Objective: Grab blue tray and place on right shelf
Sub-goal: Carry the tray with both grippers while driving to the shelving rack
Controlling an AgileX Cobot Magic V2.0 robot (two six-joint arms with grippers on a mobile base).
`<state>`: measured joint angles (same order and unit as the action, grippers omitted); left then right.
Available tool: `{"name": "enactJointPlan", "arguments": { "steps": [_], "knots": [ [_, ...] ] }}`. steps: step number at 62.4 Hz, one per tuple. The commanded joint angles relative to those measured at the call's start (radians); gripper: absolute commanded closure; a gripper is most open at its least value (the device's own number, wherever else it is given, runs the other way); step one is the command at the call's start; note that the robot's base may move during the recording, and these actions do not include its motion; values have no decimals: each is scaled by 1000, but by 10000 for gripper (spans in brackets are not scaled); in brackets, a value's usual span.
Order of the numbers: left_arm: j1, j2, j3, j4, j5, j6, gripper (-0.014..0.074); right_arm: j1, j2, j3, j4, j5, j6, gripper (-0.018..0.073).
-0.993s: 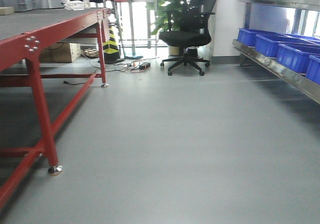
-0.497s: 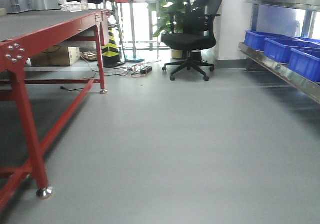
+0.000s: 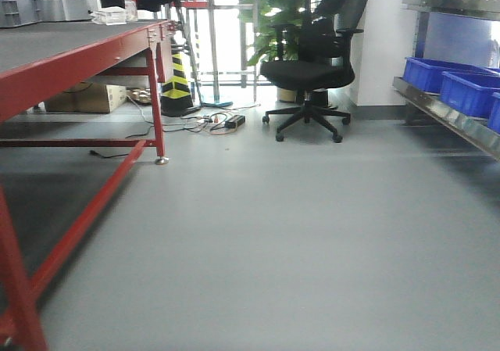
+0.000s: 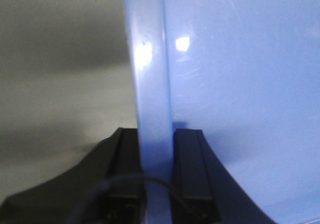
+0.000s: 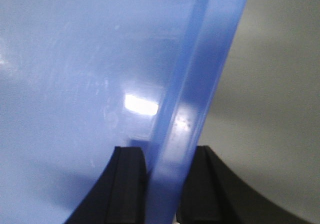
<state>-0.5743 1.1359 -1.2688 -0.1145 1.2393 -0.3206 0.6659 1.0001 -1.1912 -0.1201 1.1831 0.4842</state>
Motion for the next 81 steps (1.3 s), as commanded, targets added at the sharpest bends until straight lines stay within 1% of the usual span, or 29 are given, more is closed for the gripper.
{"name": "enactJointPlan", "arguments": {
  "steps": [1,18,28,81],
  "knots": [
    [-8,-19,-32,-11,14,34,645,1,-12,-31,-15,-78,-30,503],
    [-8,-19,-32,-11,16,34,645,1,-12,-31,-15,-78,-30,503],
    [-8,-19,-32,-26,16,34,645,1,-12,-31,-15,-78,-30,503],
    [-8,-19,-32,-26,18,34,645,1,-12,-31,-15,-77,-30,503]
  ]
}}
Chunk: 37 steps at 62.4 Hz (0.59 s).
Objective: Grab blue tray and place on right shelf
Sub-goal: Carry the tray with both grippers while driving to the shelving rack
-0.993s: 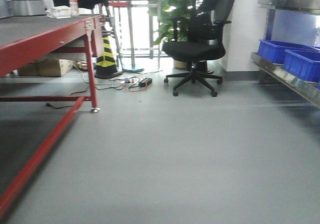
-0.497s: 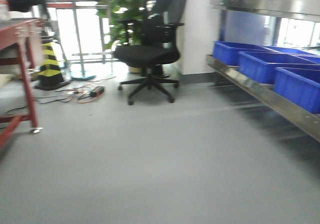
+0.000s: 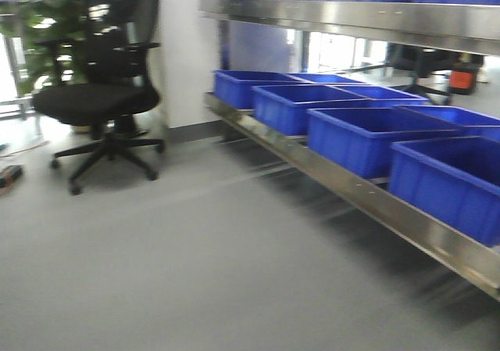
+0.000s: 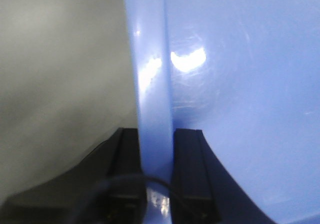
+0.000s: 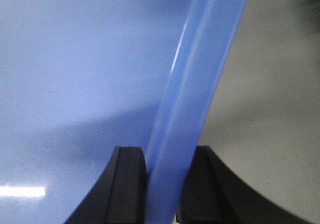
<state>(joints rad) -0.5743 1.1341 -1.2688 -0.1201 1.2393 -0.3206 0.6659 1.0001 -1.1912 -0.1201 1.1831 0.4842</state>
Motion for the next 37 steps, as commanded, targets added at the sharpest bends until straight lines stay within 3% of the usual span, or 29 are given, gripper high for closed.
{"name": "enactJointPlan", "arguments": {
  "steps": [1,37],
  "knots": [
    [-8,-17,-32,-20,18,34,645,1,-12,-31,-15,-77,-30,503],
    [-8,-17,-32,-20,18,34,645,1,-12,-31,-15,-76,-30,503]
  ]
}}
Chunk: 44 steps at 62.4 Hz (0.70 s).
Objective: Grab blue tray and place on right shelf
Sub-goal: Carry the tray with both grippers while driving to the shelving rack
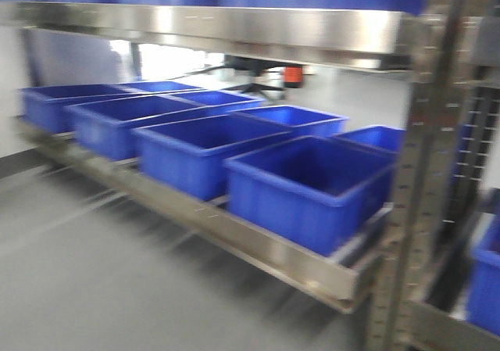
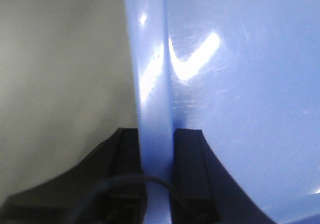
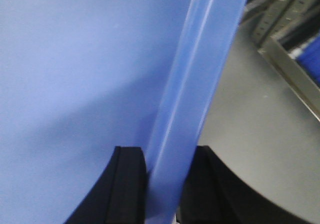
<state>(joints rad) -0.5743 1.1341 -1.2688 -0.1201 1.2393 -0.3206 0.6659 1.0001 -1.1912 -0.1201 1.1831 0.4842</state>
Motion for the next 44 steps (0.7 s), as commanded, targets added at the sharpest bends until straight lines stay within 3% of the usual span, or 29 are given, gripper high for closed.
{"name": "enactJointPlan", "arguments": {
  "steps": [1,44],
  "knots": [
    [-8,-17,-32,-20,18,34,645,1,-12,-31,-15,-76,-30,503],
    [-8,-17,-32,-20,18,34,645,1,-12,-31,-15,-76,-30,503]
  ]
}}
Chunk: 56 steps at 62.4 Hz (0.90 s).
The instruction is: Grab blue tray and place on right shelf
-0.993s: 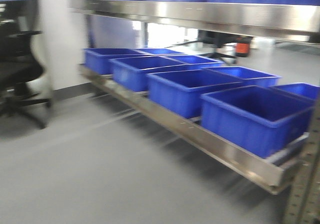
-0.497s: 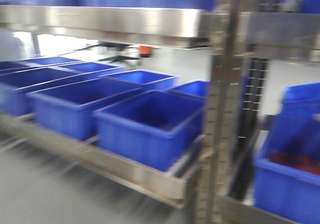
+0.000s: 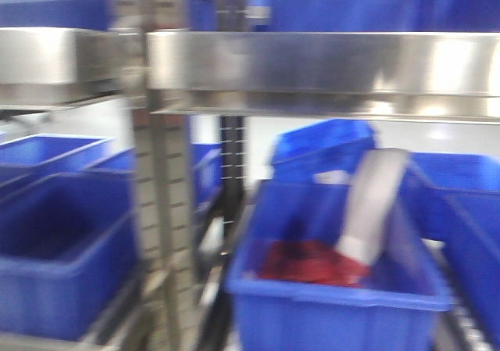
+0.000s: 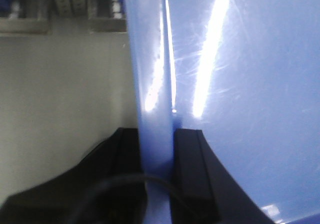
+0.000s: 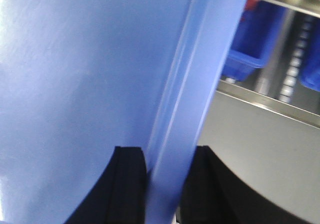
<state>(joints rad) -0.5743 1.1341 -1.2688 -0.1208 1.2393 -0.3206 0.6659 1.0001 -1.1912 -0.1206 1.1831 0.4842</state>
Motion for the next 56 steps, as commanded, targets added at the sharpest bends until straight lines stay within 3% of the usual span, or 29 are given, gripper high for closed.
{"name": "enactJointPlan", "arguments": {
  "steps": [1,56],
  "knots": [
    [-8,-17,-32,-19,18,34,645,1,-12,-31,-15,-76,-30,503],
    [-8,-17,-32,-19,18,34,645,1,-12,-31,-15,-76,-30,503]
  ]
}}
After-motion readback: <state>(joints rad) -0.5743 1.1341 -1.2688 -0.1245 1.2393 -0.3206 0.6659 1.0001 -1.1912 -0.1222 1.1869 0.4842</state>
